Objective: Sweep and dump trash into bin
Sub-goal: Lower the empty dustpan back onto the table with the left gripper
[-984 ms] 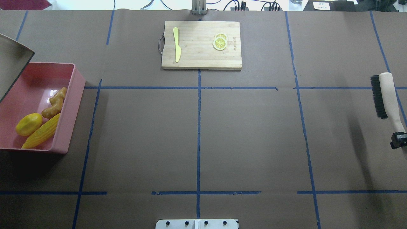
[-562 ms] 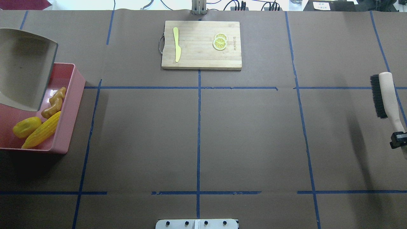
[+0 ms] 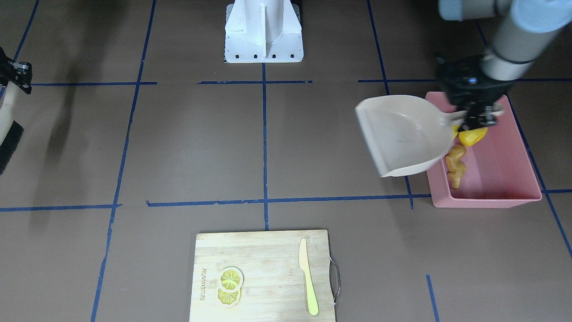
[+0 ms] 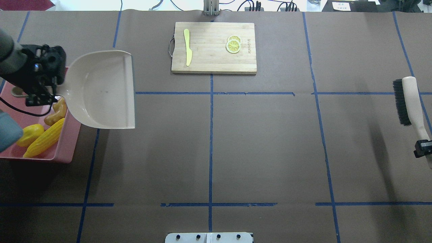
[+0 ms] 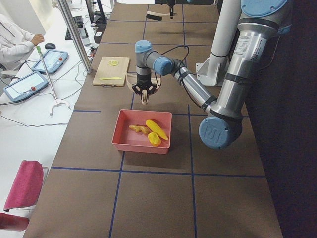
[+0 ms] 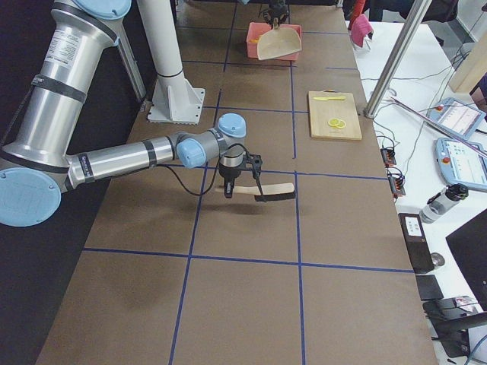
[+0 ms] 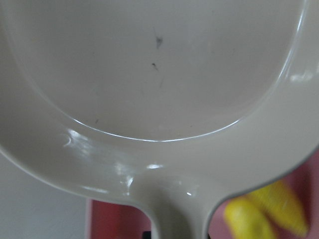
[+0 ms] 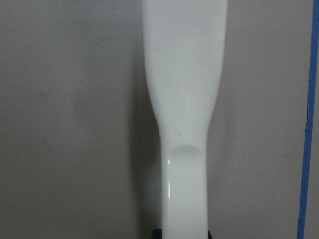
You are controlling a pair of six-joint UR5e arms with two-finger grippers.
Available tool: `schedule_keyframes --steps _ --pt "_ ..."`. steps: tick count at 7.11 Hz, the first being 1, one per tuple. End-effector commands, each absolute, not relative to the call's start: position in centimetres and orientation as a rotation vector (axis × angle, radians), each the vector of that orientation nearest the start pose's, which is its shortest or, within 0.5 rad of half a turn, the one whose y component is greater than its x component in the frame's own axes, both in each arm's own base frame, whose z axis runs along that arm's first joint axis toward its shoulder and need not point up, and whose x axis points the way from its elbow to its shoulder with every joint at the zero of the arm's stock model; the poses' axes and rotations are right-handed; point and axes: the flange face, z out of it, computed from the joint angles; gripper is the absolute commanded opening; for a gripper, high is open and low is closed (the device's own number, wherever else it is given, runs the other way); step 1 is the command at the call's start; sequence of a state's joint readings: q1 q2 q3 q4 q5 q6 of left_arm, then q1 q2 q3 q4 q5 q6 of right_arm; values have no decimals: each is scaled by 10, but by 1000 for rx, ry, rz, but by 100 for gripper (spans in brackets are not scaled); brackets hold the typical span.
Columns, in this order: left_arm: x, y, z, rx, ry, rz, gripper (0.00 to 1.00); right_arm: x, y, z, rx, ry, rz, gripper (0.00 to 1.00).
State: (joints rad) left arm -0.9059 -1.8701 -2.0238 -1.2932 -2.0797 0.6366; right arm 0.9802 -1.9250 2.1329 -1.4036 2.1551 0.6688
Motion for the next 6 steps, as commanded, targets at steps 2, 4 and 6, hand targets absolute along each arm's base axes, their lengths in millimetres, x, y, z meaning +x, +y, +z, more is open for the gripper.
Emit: schedule_keyframes --steps 2,4,6 --pt "385 -409 291 394 640 1450 0 -136 -344 518 -42 -684 -26 0" --pt "438 -410 280 446 505 1509 0 -137 -345 515 -23 -701 -11 0" --pt "450 -416 280 447 502 1517 0 -137 -346 511 -12 -717 22 0"
